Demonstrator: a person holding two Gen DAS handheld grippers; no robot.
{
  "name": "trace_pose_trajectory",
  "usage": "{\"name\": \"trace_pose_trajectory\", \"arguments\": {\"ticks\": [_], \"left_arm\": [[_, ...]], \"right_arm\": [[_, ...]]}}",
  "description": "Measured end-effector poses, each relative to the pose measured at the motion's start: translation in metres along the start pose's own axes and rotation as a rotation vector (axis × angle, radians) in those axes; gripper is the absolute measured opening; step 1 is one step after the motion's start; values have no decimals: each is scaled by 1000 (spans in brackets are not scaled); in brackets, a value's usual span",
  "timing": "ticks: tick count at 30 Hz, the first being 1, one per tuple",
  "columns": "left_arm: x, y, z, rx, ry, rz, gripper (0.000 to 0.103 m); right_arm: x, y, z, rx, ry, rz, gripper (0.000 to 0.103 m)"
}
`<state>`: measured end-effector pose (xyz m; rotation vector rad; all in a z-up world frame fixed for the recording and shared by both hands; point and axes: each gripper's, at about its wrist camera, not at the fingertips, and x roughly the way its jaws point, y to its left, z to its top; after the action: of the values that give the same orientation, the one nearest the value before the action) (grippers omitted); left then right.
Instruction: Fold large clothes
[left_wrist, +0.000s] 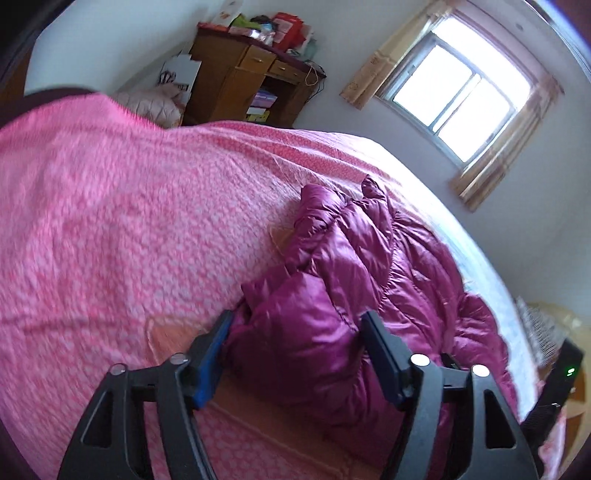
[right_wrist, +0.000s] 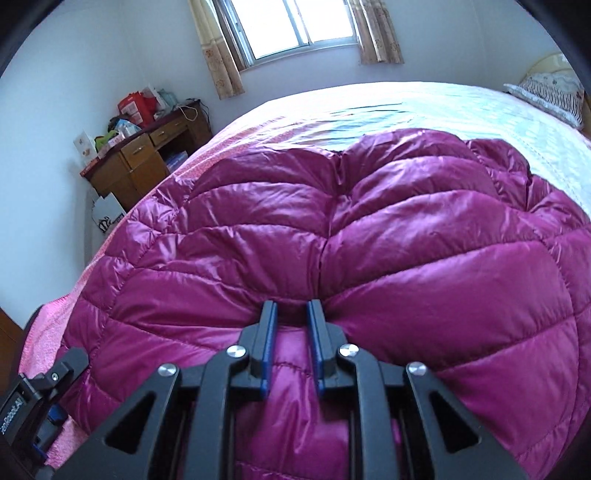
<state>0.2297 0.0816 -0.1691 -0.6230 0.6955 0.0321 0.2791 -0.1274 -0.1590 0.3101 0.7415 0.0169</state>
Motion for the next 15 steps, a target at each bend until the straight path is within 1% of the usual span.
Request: {"name": "trace_pose_trajectory", "arguments": {"ticks": [2, 3, 7, 8, 9, 10, 11, 13, 15], "left_arm": [[4, 0, -1, -14, -9, -8, 78], [7, -5, -1, 3, -19, 2, 79], [17, -19, 2, 63, -27, 31, 79], [18, -20, 2, 66, -26, 28, 74], [18, -22, 3, 68, -22, 10, 66], [19, -24, 4, 75, -14, -6, 51], [18, -27, 4, 89, -7, -17, 43], [13, -36, 7, 141, -21, -20, 35], [5, -48, 10, 184, -46, -25, 30]], "right_arm": [[-2, -3, -2, 2, -1, 6, 20], [-2, -3, -2, 1, -1, 5, 20], [-2, -4, -2, 6, -1, 12, 20], [-2, -5, -2, 9, -1, 16, 20], [-4, -6, -2, 12, 0, 21, 20], [-5, -7, -3, 15, 0, 25, 20], [-5, -8, -3, 20, 0, 31, 20], [-7, -13, -4, 31, 1, 46, 20], [-8, -16, -5, 48, 3, 66, 20]]}}
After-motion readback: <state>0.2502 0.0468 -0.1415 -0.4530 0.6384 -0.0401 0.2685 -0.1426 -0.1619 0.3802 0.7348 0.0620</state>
